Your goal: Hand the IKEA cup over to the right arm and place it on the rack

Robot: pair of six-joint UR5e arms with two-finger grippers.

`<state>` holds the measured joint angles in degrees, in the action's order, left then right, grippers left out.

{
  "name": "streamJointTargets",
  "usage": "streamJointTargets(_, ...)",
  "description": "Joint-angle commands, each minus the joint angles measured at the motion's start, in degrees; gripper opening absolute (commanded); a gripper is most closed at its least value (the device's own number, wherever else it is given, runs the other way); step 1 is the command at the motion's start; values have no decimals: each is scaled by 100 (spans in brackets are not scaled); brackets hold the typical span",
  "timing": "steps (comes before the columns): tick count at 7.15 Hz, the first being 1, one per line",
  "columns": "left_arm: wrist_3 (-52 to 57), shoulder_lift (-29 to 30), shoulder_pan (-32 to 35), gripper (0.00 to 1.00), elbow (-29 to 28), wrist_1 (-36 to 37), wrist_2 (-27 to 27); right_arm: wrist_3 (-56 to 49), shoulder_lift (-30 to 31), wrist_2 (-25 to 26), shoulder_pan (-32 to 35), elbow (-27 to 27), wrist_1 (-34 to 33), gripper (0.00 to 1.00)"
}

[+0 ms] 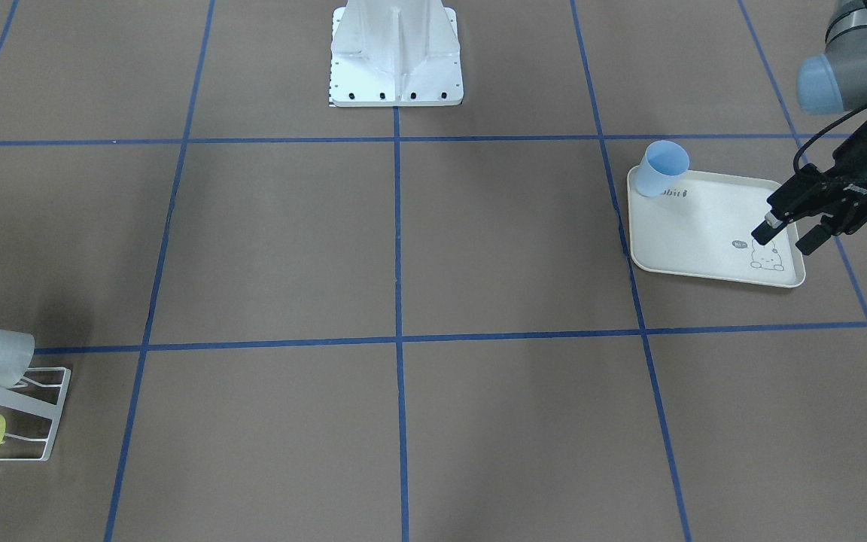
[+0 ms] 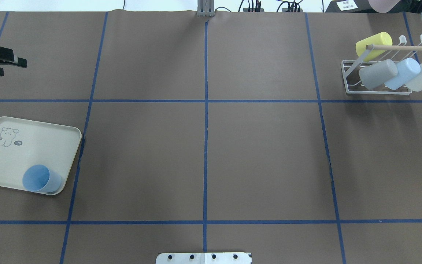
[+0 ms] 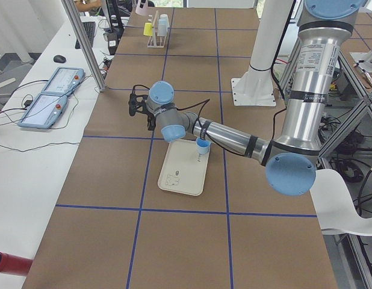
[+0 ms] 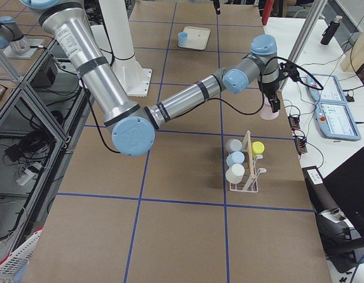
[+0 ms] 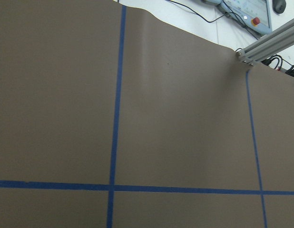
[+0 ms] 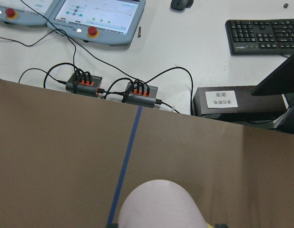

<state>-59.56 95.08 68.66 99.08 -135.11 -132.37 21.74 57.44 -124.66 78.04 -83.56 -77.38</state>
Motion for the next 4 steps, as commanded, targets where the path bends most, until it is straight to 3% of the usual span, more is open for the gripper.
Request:
streamJointTargets(1,594,-191,-54,100,390,859,447,-871,-339,-50,220,1111,-32,16)
streamJointTargets(4,586,-340,-116,100,577,969,642,-1162,-348,-67,177,1754,-5,16)
